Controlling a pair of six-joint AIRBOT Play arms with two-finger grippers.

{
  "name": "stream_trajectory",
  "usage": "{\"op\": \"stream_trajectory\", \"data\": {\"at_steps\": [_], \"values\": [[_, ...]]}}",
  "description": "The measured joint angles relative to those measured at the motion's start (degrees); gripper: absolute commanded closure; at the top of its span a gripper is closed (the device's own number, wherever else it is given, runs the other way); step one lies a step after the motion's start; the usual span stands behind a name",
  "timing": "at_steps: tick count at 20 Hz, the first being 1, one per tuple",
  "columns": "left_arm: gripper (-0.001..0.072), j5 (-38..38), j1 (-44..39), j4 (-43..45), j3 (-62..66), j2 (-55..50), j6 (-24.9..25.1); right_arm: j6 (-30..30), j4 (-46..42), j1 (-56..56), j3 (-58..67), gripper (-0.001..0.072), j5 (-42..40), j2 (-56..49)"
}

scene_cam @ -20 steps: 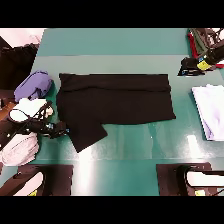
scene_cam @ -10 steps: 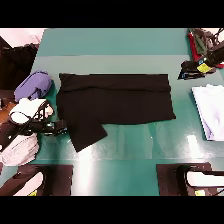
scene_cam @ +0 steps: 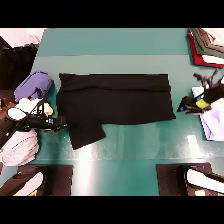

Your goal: Fold the shirts.

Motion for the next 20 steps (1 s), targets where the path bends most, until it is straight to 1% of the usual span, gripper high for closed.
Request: {"op": "stream_trajectory", "data": {"at_steps": [2,3,6,7,8,9,10,11,12,14,16,18,20], "values": [[0.0684,-0.2,0.0,0.0,0.2,0.0,0.1,-0.9,4.6,-2.9,-5.4,0.0257,-3.2,0.2],[0.0684,-0.6,0.0,0.0,0.2,0.0,0.2,-1.5,7.4,-4.0,-7.8,0.0269,-4.7,0.2],[0.0683,-1.0,0.0,-0.1,0.3,0.0,0.2,-2.6,13.4,-5.4,-12.4,0.0269,-9.3,-0.7],[0.0683,-1.1,0.0,-0.1,0.3,0.0,0.2,-2.9,14.7,-5.3,-13.2,0.029,-10.5,-1.1],[0.0683,-1.2,0.0,-0.1,0.3,0.0,0.2,-2.9,15.7,-5.1,-13.8,0.0346,-11.8,-1.4],[0.0683,-1.3,0.0,-0.1,0.3,0.0,0.2,-3.1,16.5,-4.7,-14.2,0.0453,-13.1,-1.6],[0.0684,-1.4,0.0,-0.1,0.3,0.0,0.3,-3.2,17.3,-4.2,-14.5,0.0536,-14.3,-1.8],[0.0684,-1.4,0.0,-0.1,0.3,0.0,0.3,-3.3,17.6,-3.8,-14.8,0.0659,-15.5,-1.9],[0.0684,-1.4,0.0,-0.1,0.3,0.0,0.3,-3.3,17.8,-3.5,-14.9,0.0692,-16.5,-1.9],[0.0685,-2.0,0.0,0.0,0.6,0.0,0.3,-3.3,17.7,-3.0,-15.1,0.0693,-17.1,-1.9],[0.0686,-3.7,0.0,0.3,1.6,0.4,0.4,-3.3,15.7,-2.7,-15.2,0.0694,-16.7,-1.0],[0.0686,-6.2,0.0,1.0,2.9,2.3,0.6,-3.3,11.8,-2.7,-15.2,0.0694,-14.7,1.6],[0.0686,-9.0,-0.3,1.6,3.5,5.5,0.6,-3.3,7.3,-2.7,-15.2,0.0694,-10.9,5.1]]}}
